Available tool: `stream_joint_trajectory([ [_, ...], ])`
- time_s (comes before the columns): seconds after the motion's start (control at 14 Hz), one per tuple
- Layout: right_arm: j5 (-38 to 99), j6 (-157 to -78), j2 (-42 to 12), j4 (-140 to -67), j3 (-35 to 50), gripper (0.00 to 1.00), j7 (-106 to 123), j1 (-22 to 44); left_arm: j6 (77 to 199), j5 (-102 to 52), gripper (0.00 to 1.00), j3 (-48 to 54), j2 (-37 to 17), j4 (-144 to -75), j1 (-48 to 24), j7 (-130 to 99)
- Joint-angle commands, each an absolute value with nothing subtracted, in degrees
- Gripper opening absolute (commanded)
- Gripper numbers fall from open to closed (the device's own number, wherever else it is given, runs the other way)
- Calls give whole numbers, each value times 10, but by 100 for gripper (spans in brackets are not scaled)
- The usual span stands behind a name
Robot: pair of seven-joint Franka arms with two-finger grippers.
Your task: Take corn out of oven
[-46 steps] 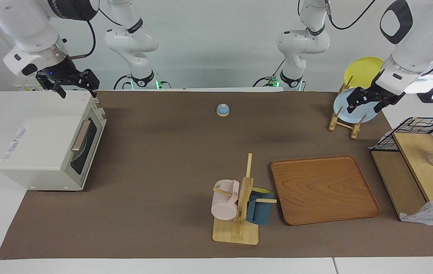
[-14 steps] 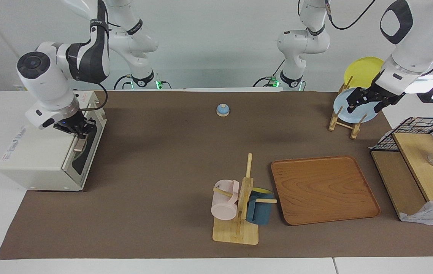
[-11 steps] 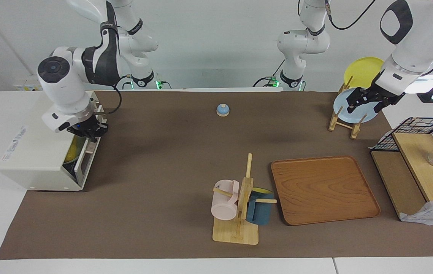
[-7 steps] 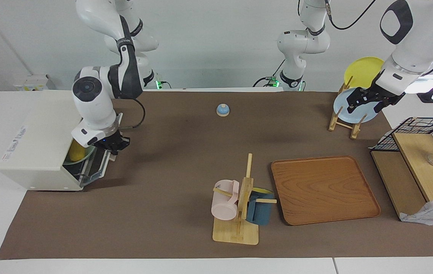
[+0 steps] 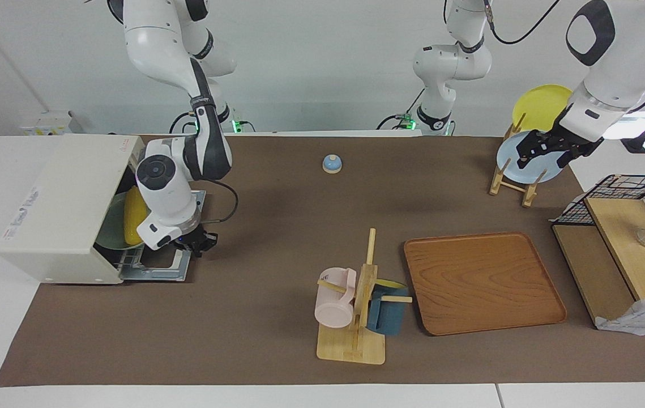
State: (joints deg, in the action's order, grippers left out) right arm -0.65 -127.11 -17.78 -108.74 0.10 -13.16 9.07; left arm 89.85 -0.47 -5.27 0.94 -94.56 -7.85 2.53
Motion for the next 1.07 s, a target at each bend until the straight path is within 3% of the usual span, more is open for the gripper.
stream_joint_trajectory([
  [0.0, 14, -1221, -169, -1048, -3, 34, -163, 117, 889, 5, 100, -53, 6, -936, -77, 33],
  [0.07, 14, -1183, -150, -1040, -7, 50, -164, 104, 889, 5, 100, -53, 6, -936, -77, 33],
  [0.21, 7, -1107, -116, -1048, -8, 60, -163, 70, 889, 5, 100, -53, 6, -936, -77, 33],
  [0.36, -11, -1065, -108, -1051, -8, 60, -163, 48, 889, 5, 100, -53, 6, -936, -77, 33],
  [1.0, -29, -1113, -78, -1142, -8, 59, -106, -12, 889, 5, 100, -53, 6, -936, -77, 33],
])
